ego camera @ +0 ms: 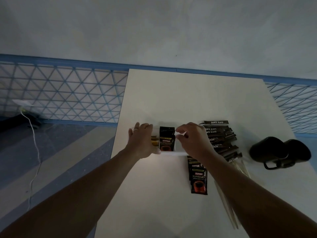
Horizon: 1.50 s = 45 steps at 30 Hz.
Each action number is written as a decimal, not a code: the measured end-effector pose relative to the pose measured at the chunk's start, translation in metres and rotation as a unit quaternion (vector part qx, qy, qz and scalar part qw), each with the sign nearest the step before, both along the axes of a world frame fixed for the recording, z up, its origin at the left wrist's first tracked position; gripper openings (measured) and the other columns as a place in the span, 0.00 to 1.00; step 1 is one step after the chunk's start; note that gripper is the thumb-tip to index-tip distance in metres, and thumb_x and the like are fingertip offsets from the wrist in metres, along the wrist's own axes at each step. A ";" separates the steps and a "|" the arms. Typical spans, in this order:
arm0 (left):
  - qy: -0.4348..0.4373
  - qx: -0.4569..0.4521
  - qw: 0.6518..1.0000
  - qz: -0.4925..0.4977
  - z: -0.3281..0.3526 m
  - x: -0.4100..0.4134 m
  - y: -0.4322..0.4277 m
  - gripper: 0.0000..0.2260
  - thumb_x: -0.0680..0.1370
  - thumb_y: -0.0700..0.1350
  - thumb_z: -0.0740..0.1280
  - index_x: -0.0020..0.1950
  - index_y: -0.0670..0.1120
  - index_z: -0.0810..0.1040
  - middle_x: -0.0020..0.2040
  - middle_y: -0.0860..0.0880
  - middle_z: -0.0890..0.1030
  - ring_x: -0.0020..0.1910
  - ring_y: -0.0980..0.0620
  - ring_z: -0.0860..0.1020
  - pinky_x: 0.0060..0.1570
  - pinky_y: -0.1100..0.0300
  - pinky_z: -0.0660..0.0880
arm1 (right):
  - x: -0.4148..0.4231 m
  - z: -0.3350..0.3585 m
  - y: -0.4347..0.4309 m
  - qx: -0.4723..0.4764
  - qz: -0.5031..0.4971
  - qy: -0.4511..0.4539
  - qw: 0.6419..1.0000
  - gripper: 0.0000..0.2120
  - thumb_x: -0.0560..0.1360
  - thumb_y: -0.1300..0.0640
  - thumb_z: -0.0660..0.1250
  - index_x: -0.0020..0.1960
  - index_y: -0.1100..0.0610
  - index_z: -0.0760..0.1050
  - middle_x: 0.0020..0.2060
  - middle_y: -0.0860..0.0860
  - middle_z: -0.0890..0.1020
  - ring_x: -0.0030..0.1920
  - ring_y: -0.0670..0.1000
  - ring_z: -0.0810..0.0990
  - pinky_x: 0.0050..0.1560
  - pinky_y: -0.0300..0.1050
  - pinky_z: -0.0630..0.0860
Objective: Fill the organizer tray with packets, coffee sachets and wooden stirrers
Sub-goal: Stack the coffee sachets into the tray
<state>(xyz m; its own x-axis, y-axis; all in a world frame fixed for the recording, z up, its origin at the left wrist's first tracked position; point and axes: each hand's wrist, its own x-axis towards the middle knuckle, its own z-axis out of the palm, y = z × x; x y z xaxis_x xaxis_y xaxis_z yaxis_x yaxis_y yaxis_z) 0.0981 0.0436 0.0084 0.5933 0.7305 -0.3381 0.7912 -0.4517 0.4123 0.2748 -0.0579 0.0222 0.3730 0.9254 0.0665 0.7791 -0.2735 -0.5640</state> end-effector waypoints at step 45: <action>-0.096 -0.109 0.985 0.092 -0.039 0.072 -0.170 0.23 0.73 0.43 0.73 0.64 0.46 0.68 0.58 0.45 0.76 0.56 0.46 0.76 0.57 0.51 0.77 | 0.016 -0.055 -0.125 -0.206 -0.008 0.015 0.978 0.20 0.72 0.44 0.68 0.62 0.48 0.73 0.53 0.53 0.79 0.53 0.53 0.77 0.53 0.54 0.77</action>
<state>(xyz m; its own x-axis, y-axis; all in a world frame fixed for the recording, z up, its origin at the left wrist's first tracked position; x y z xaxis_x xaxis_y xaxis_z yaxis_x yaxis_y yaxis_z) 0.1697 -0.1268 -0.0306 0.5260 0.7544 -0.3927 0.7489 -0.1920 0.6343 0.2912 -0.1834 -0.0325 0.3837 0.8652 -0.3229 0.7579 -0.4948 -0.4252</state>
